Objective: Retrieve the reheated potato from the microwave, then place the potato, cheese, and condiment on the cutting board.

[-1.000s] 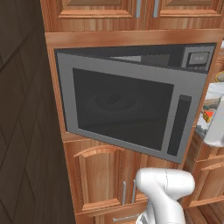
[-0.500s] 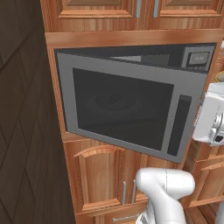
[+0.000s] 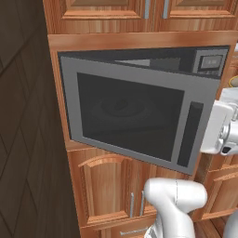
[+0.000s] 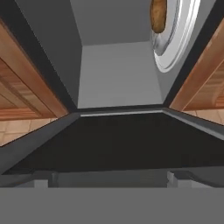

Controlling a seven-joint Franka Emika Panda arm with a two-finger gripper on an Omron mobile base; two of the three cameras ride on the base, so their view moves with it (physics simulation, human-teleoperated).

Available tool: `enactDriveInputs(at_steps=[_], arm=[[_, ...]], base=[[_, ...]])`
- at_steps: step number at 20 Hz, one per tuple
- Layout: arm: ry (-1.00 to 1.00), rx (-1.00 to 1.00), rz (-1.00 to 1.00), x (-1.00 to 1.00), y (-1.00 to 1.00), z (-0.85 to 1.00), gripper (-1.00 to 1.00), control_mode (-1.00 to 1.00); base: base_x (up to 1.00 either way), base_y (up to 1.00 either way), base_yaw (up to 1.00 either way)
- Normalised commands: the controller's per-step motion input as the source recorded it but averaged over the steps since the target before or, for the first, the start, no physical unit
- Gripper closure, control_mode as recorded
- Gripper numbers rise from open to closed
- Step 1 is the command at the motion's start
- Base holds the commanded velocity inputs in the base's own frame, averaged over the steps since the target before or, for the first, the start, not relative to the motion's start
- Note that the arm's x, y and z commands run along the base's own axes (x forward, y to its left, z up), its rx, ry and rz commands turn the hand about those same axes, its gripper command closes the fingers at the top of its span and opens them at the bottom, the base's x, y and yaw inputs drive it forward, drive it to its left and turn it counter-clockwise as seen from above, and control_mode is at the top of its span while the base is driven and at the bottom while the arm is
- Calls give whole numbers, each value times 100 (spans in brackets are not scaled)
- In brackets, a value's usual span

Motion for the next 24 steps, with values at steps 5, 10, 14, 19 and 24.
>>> enactDriveInputs(at_steps=[5,10,14,19,24], arm=[[0,0,14,-46,24,0,-100,-100],[0,0,11,-49,33,0,-100,-100],[0,0,13,-48,37,0,-100,-100],[0,0,12,-48,43,0,-100,-100],[0,0,10,-54,50,-1,-100,-100]], base=[[0,0,0],[0,0,0],[0,0,0],[0,0,0],[0,0,0]])
